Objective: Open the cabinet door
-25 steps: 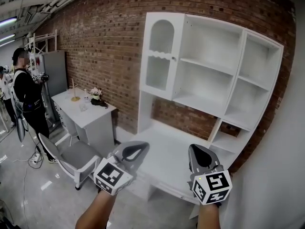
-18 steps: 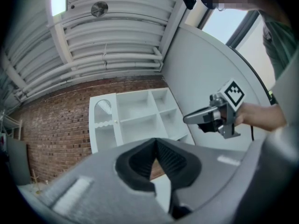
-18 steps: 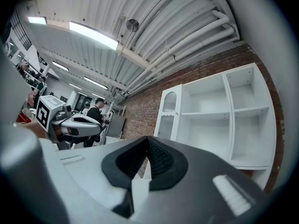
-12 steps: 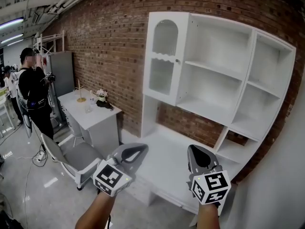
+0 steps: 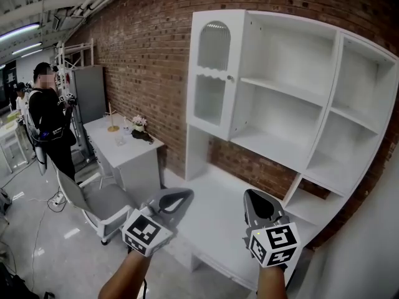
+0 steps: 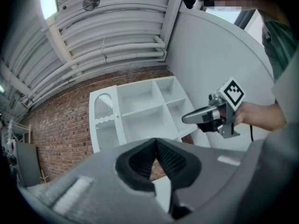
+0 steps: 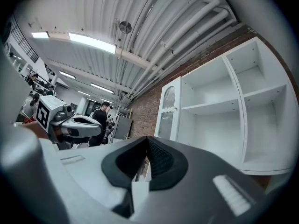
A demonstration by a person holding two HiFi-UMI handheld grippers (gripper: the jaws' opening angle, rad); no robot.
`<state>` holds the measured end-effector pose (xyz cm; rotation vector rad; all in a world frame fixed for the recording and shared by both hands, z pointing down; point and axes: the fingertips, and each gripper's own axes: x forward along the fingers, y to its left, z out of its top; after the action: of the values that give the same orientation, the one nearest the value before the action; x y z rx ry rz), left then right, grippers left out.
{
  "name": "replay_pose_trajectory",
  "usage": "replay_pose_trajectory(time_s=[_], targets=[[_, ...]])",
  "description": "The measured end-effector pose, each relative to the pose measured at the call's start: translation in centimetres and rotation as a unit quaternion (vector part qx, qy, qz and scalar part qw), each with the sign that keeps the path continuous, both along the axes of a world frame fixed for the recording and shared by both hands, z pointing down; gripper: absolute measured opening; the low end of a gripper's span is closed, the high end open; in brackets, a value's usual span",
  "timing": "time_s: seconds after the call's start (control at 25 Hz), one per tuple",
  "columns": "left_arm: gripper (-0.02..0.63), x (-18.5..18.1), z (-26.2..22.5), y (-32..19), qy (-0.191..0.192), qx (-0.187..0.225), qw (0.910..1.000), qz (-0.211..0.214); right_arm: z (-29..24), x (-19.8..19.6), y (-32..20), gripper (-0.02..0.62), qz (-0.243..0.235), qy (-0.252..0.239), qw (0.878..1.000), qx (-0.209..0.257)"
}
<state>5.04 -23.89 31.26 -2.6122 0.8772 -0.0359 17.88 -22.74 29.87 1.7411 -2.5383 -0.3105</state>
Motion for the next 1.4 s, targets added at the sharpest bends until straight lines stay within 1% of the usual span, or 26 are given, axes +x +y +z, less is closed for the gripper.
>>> replay_pose_trajectory(time_s=[0.2,0.32,0.44,0.56,0.84,1.12,1.4], targets=[[0.002,1.8,0.2,-0.7,-0.015,0.002,0.9997,-0.017,0.8,2.1,-1.3,0.006,-0.016,-0.016,1.0,-0.002],[0.002,2.2,0.5,-1.3,-0.016,0.001,0.9996,-0.024,1.3,2.4,-2.0,0.006,-0.023,-0.017,1.0,-0.005],[0.002,2.8,0.7,-2.4,-0.015,-0.003,0.9996,-0.022,1.6,3.1,-2.9,0.006,-0.02,-0.018,1.0,-0.008],[0.002,3.7,1.1,-3.7,-0.013,-0.005,0.9998,-0.011,2.0,3.7,-3.7,0.006,-0.011,-0.017,1.0,-0.01],[0.002,5.7,0.7,-6.9,-0.008,-0.006,0.9993,0.035,1.9,4.9,-5.8,0.006,0.03,-0.01,0.999,-0.016],[0.002,4.1,0.1,-11.3,0.001,-0.005,0.9982,0.06,1.7,3.8,-9.2,0.006,0.063,-0.008,0.998,-0.019],[0.002,1.3,-0.2,-15.2,0.004,-0.005,0.9968,0.079,1.3,1.1,-12.9,0.006,0.084,-0.004,0.996,-0.02]])
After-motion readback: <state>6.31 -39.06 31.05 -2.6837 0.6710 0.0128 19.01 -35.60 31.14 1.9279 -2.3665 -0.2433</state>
